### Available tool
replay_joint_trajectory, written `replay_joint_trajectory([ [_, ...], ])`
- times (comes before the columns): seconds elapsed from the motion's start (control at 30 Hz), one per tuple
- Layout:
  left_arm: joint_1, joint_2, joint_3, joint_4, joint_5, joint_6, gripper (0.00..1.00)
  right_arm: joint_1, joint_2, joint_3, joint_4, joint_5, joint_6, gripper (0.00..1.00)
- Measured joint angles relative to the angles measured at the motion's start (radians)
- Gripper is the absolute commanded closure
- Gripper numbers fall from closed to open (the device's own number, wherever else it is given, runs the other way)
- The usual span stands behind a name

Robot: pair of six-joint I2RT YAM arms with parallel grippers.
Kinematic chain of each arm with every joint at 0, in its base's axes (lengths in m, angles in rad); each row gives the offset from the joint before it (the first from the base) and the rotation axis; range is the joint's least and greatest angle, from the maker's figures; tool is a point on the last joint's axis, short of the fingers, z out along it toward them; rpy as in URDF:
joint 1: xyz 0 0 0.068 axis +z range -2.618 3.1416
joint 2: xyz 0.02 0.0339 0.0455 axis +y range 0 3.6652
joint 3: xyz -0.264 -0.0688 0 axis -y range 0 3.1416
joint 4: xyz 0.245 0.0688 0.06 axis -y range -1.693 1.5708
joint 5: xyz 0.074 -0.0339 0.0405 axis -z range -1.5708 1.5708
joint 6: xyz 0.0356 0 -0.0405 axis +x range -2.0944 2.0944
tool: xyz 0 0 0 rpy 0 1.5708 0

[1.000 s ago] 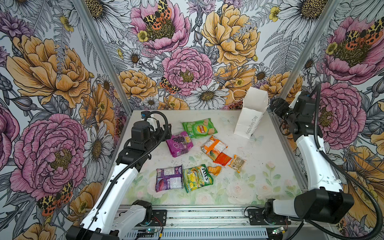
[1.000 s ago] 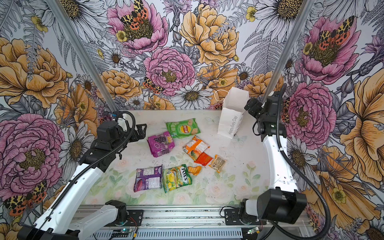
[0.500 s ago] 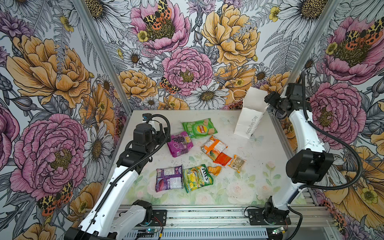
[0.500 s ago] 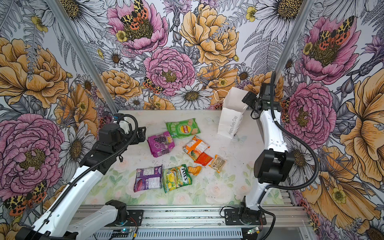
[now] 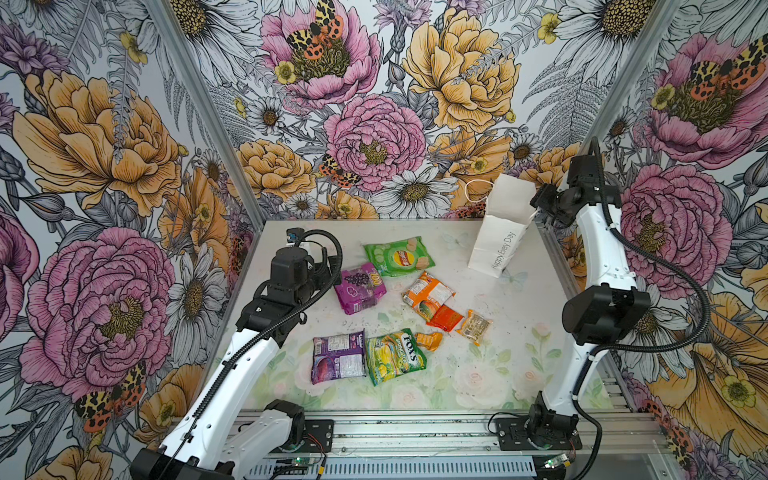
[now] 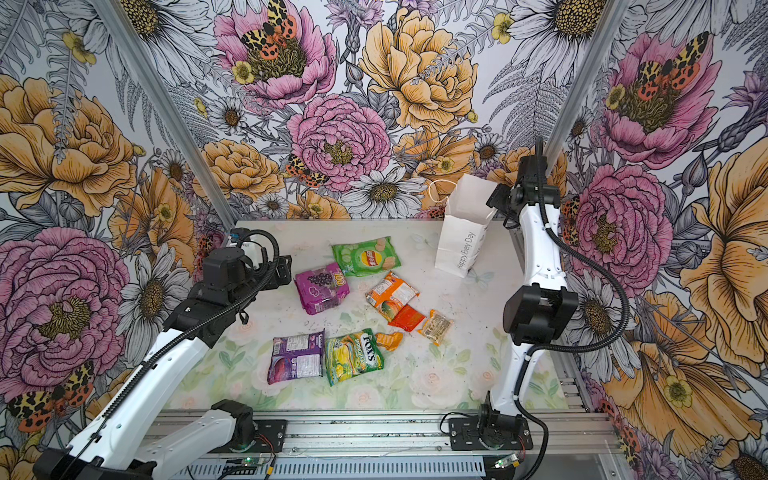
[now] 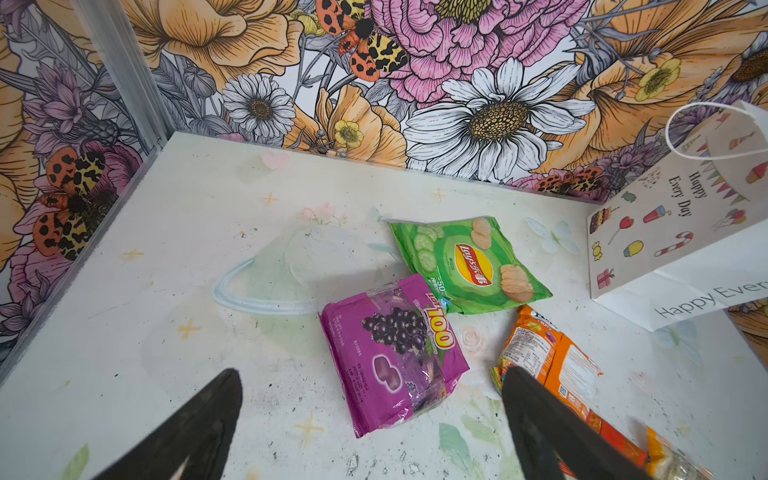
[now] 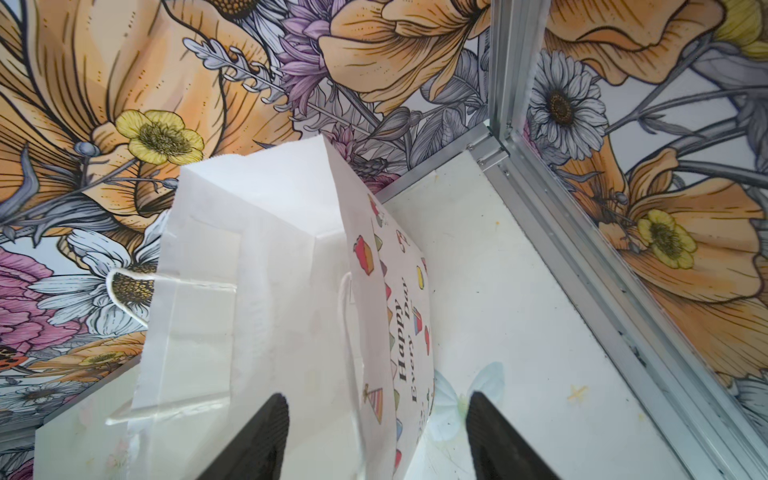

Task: Place the snacks into the paper bag
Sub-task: 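Grasp the paper bag rim with the right gripper while the left reaches for chips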

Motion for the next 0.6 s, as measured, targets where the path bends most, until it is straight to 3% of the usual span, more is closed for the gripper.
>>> replay_joint_trajectory([
  [0.13,-0.001,0.000,0.000,-0.002,-0.003,0.000,0.01,0.027,0.046,0.066,-0.061,0.023,-0.023,0.35],
  [0.33,-0.002,0.000,0.000,-0.004,-0.028,0.001,0.01,0.064,0.091,0.105,-0.128,0.037,-0.045,0.47],
  [0.6,-0.002,0.000,0.000,-0.004,-0.048,0.016,0.01,0.079,0.092,0.114,-0.168,0.081,-0.061,0.85],
])
